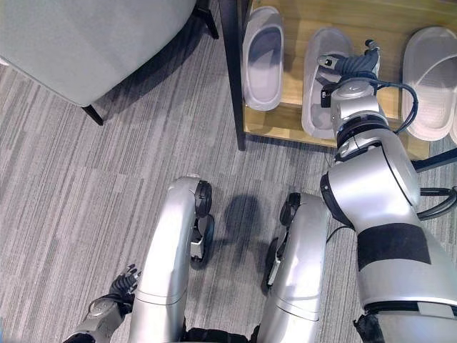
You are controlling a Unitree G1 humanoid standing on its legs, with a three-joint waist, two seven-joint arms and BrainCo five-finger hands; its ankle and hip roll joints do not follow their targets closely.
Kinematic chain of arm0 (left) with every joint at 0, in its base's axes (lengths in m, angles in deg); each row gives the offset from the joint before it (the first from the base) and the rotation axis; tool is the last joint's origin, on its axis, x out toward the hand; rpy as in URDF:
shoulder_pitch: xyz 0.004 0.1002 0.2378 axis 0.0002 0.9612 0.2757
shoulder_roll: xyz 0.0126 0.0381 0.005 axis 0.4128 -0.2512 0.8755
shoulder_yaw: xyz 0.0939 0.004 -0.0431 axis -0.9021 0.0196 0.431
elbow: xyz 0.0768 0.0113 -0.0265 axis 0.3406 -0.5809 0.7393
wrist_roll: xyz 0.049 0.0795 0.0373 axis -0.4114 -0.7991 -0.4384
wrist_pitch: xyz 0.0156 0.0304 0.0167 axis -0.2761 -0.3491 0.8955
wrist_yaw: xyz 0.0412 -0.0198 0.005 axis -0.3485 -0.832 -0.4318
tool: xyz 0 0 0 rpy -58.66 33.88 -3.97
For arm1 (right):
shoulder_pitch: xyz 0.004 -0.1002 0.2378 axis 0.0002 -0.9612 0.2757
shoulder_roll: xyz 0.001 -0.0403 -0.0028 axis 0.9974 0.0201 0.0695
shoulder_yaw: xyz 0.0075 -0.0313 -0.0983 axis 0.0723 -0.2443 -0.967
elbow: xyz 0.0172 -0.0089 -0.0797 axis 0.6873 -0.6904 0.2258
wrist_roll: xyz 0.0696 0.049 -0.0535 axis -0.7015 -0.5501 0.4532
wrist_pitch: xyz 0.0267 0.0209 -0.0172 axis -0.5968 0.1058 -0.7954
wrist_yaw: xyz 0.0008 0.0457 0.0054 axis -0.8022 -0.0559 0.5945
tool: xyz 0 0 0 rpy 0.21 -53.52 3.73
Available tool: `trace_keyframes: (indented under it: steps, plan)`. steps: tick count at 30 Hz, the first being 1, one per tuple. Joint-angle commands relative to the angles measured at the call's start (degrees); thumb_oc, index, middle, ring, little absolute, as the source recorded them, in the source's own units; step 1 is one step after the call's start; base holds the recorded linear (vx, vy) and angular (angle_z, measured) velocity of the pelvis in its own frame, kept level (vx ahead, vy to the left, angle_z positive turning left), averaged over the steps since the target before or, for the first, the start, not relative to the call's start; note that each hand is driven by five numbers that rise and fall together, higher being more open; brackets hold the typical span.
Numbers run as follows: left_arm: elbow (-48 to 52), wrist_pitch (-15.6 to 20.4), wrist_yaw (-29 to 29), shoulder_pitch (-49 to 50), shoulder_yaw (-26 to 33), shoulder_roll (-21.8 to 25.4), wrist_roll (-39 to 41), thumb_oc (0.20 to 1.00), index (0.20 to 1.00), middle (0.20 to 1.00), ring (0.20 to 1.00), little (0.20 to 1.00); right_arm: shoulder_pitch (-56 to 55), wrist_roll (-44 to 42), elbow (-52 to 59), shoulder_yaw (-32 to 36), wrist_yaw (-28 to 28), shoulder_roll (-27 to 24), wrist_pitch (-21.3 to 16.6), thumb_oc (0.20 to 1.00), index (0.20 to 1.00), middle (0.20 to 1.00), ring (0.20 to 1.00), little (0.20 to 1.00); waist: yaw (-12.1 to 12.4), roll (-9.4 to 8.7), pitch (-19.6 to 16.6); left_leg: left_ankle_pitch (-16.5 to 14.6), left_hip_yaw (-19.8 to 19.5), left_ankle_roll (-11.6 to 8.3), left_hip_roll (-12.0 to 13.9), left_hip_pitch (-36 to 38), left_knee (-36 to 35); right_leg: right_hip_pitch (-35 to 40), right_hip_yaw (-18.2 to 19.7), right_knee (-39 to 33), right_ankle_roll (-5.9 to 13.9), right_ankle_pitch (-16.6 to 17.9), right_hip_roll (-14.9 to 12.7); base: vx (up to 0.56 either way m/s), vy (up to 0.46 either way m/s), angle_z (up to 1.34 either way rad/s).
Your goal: Arrange the slippers neatly on the shoe rack.
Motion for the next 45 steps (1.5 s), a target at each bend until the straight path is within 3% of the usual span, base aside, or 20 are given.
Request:
trace_keyframes:
  steps: [1,12,16,24,27,32,34,38,45]
  plan:
    - [3.0,0.6,-0.5,4.6,-2.9,3.3,-2.0,1.0,1.0,1.0,1.0,1.0,5.6,-3.9,-1.4,-2.3,-1.1,-2.8,-3.4,1.0,1.0,1.0,1.0,1.0,2.6,0.66,-0.5,-9.8,-4.1,-0.9,0.9,4.5,1.5,-1.3,4.5,-2.6,-2.53,9.4,-0.3,0.0,0.0,0.0]
    - [-4.7,2.2,-0.9,1.9,-3.9,2.1,-6.2,1.0,1.0,1.0,1.0,1.0,6.3,-10.7,0.3,-1.5,-0.3,-4.5,-6.3,1.0,1.0,1.0,1.0,1.0,3.0,0.96,-0.4,-8.5,-2.8,-0.55,0.3,4.5,-1.4,-1.3,6.5,-4.7,-2.34,10.5,-0.8,0.0,0.004,0.0]
    - [-5.5,4.3,-3.6,-0.3,-3.5,2.9,-9.3,1.0,1.0,1.0,1.0,1.0,4.3,-19.9,5.7,2.8,-0.9,-4.0,-11.5,1.0,1.0,1.0,1.0,1.0,2.6,0.61,-0.4,-8.5,-2.5,-0.59,0.2,4.5,-1.4,-0.8,7.0,-4.5,-2.38,10.7,-1.0,0.0,0.0,0.0]
    - [-1.4,7.4,-9.2,-1.8,1.0,6.3,-9.4,1.0,1.0,1.0,1.0,1.0,2.2,-23.0,15.1,5.5,-4.6,-3.3,-18.0,1.0,1.0,1.0,1.0,1.0,1.7,-0.02,-0.4,-8.5,-2.3,-0.89,1.1,4.5,0.2,-1.3,7.7,-2.9,-2.74,10.4,-0.5,0.0,0.002,-0.01]
    - [-2.1,7.3,-9.9,-2.5,1.8,5.8,-9.5,1.0,1.0,1.0,1.0,1.0,-0.4,-20.5,19.6,6.2,-5.5,-2.9,-18.3,1.0,1.0,1.0,1.0,1.0,0.9,-0.47,-0.4,-8.4,-2.4,-0.95,1.2,4.5,0.6,-1.3,7.8,-2.6,-2.77,10.3,-0.1,0.0,0.0,0.0]
    - [-1.9,7.1,-10.5,-3.2,3.4,4.7,-11.9,1.0,1.0,1.0,1.0,1.0,-9.3,-7.1,34.8,8.6,-8.7,-4.9,-18.4,1.0,1.0,1.0,1.0,1.0,-1.1,-1.27,-0.4,-8.3,-3.1,-1.27,1.2,4.5,1.9,-1.3,7.6,-1.8,-2.64,10.1,0.6,-0.03,-0.007,-0.08]
    - [-2.1,5.9,-9.7,-4.0,6.4,3.8,-11.7,1.0,1.0,1.0,1.0,1.0,-21.4,1.3,52.5,14.0,-8.2,-5.6,-17.9,1.0,1.0,1.0,1.0,1.0,-3.7,-2.07,-0.4,-7.7,-3.0,-1.11,1.5,4.5,2.8,-1.3,7.3,-2.1,-2.14,11.2,1.4,-0.07,-0.009,-0.24]
    - [-2.0,5.6,-9.2,-3.9,6.5,3.9,-12.7,1.0,1.0,1.0,1.0,1.0,-27.1,1.7,54.9,15.1,-4.8,-5.2,-17.9,1.0,1.0,1.0,1.0,1.0,-4.4,-1.92,-0.4,-8.2,-3.7,-1.21,1.3,4.5,4.7,-1.4,7.7,0.3,-1.83,10.3,1.8,-0.01,-0.014,-0.15]
    - [-2.1,5.5,-9.2,-2.7,7.4,3.5,-15.0,1.0,1.0,1.0,1.0,1.0,-34.7,9.2,57.6,16.4,-4.0,-4.5,-16.8,1.0,1.0,1.0,1.0,1.0,-4.8,-2.1,-0.4,-9.3,-3.7,-0.97,1.6,4.5,6.3,-1.4,8.1,1.8,-1.5,10.0,2.5,0.02,-0.012,-0.06]
